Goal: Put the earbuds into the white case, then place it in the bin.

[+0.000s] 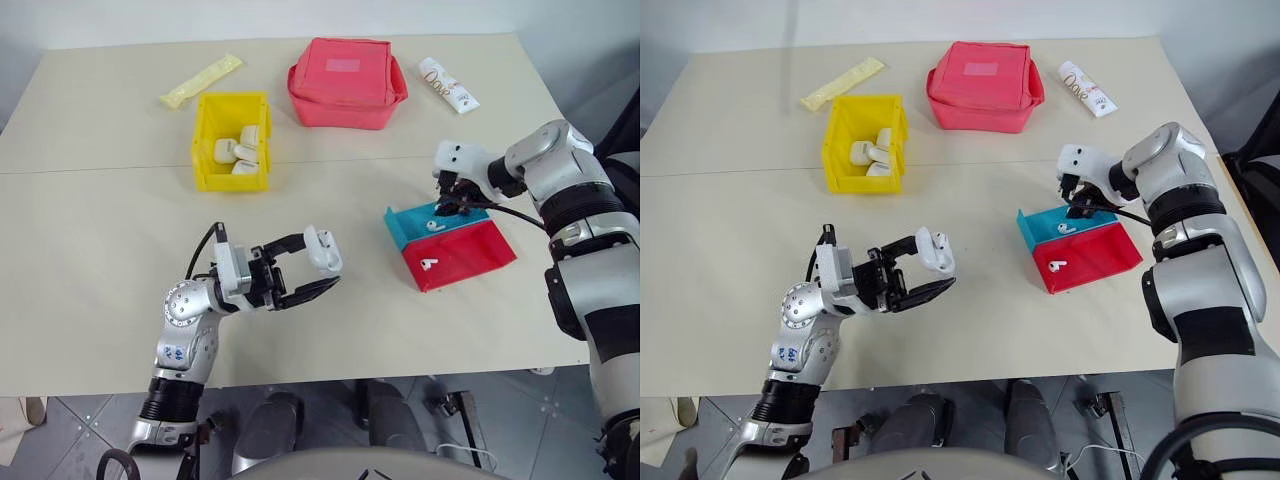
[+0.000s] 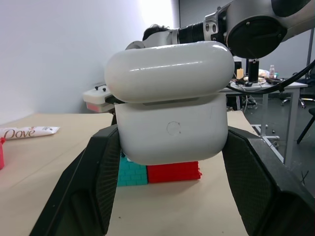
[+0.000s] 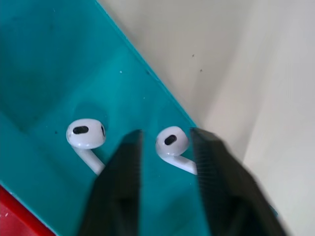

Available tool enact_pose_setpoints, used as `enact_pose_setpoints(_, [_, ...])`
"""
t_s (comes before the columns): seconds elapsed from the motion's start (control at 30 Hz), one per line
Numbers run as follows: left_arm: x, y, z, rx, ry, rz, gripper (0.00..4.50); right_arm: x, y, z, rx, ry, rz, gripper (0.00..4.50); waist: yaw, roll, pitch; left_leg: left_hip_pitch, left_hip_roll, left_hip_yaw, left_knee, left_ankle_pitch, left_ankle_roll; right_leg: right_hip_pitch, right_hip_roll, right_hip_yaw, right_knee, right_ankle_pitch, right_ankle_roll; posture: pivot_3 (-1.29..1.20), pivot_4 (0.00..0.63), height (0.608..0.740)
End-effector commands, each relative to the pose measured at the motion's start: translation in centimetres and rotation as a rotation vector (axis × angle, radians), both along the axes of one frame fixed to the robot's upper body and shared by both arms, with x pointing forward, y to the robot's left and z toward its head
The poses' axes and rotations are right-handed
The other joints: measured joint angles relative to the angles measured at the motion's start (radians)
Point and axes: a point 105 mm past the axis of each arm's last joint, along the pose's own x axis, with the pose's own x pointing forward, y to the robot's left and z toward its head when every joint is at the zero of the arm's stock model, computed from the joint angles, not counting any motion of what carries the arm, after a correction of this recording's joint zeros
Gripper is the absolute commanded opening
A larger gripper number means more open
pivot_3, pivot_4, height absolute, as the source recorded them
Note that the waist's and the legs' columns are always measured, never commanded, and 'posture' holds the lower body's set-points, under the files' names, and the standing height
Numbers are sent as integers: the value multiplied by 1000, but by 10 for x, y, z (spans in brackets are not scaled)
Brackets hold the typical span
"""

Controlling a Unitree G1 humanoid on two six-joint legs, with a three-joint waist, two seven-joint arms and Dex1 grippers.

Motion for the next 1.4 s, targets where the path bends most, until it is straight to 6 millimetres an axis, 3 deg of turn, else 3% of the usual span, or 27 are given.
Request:
enact_pose_setpoints(0.03, [-2, 3, 9, -12, -38, 8, 2743, 4, 1, 8, -3, -28, -5, 455, 0, 0, 0, 0, 0, 0, 0, 0, 0, 0, 0, 0, 0, 0, 0, 0, 150, 740])
enact_pose_setpoints(0.17, [-1, 3, 9, -9, -39, 11, 2743, 5, 3, 11, 6, -44, 1, 455, -1, 0, 0, 0, 0, 0, 0, 0, 0, 0, 0, 0, 0, 0, 0, 0, 150, 740])
enact_pose_setpoints(0.43, [5, -3, 8, -5, -37, -29, 2743, 3, 12, 56, 223, -159, 38, 455, 0, 1, 0, 0, 0, 0, 0, 0, 0, -1, 0, 0, 0, 0, 0, 0, 150, 740])
enact_pose_setpoints(0.57, [13, -10, 7, -7, -39, -74, 2743, -26, 27, 86, 471, -227, 91, 455, 8, 0, -1, -3, 0, -3, 2, 0, 0, 0, 0, -4, 0, 0, 0, 0, 150, 740])
enact_pose_setpoints(0.67, [27, -17, 10, 0, -55, -114, 2743, -85, 52, 100, 756, -193, 105, 455, 22, 0, -1, -4, 0, -5, 3, 0, 0, 1, -2, -6, 0, 0, 0, 0, 150, 740])
enact_pose_setpoints(0.77, [37, -21, 11, 6, -64, -144, 2743, -119, 68, 104, 929, -151, 60, 455, 28, 2, -1, -5, 0, -6, 7, -1, -1, 1, -2, -6, 1, 0, 0, 0, 150, 740])
enact_pose_setpoints(0.93, [47, -30, 15, 12, -82, -195, 2743, -157, 92, 100, 1132, -77, 6, 455, 29, 0, -3, -3, 0, -5, 8, -1, -1, 1, -2, -5, 4, 0, -1, 0, 150, 740])
enact_pose_setpoints(1.13, [53, -40, 16, 16, -89, -257, 2743, -171, 108, 96, 1332, -102, -40, 455, 29, -1, -3, -4, -3, -4, 9, -1, 1, -1, -3, -5, 8, 0, -1, 0, 150, 740])
enact_pose_setpoints(1.4, [52, -46, 24, -8, -101, -296, 2743, -171, 110, 78, 1371, -55, -154, 455, 11, -2, -4, -3, -3, -2, 7, 0, 1, -5, -3, -6, 11, 0, -1, 0, 150, 740])
